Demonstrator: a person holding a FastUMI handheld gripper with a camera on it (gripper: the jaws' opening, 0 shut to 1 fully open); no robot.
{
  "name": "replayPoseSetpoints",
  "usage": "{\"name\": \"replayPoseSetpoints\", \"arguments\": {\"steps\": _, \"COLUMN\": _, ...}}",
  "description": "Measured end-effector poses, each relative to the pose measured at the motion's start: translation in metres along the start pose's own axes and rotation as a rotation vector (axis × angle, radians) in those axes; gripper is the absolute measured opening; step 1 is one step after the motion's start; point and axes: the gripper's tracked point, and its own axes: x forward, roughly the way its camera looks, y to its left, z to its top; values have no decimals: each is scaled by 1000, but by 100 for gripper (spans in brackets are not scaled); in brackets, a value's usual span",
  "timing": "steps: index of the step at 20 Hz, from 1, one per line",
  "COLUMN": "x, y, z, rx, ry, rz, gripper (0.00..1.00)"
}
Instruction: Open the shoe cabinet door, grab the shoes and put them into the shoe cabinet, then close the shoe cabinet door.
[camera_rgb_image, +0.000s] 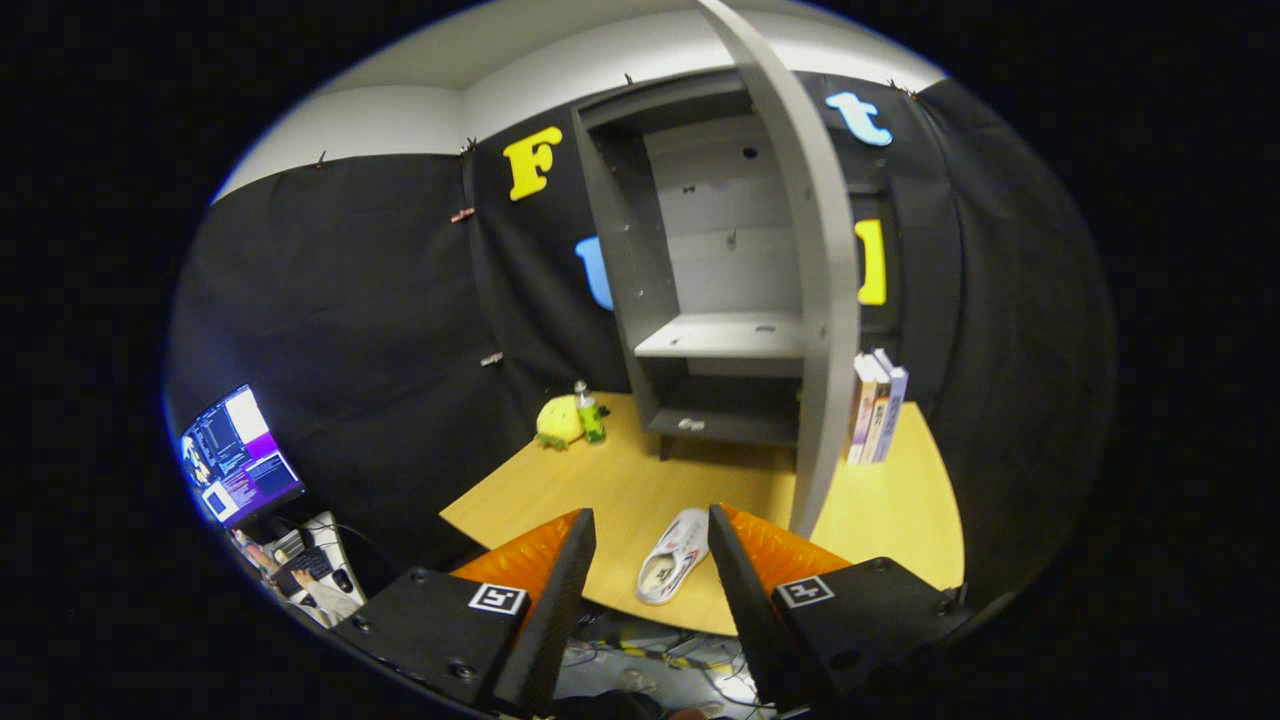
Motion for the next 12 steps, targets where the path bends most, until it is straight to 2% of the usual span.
{"name": "replayPoseSetpoints", "arguments": {"steps": 1, "x": 10, "y": 4, "z": -15, "rx": 5, "ry": 46, "rz": 1, "gripper": 80}}
{"name": "replayPoseSetpoints", "arguments": {"steps": 3, "x": 42, "y": 7, "z": -45, "rx": -7, "ry": 114, "rz": -19, "gripper": 80}}
{"name": "replayPoseSetpoints", "arguments": {"steps": 5, "x": 76, "y": 3, "z": -75, "rx": -5, "ry": 179, "rz": -56, "gripper": 86}}
{"name": "replayPoseSetpoints", "arguments": {"steps": 9, "x": 141, "y": 10, "z": -130, "rx": 97, "ry": 278, "rz": -86, "gripper": 86}}
{"name": "replayPoseSetpoints", "arguments": {"steps": 12, "x": 190, "y": 0, "z": -162, "rx": 141, "ry": 309, "rz": -152, "gripper": 86}}
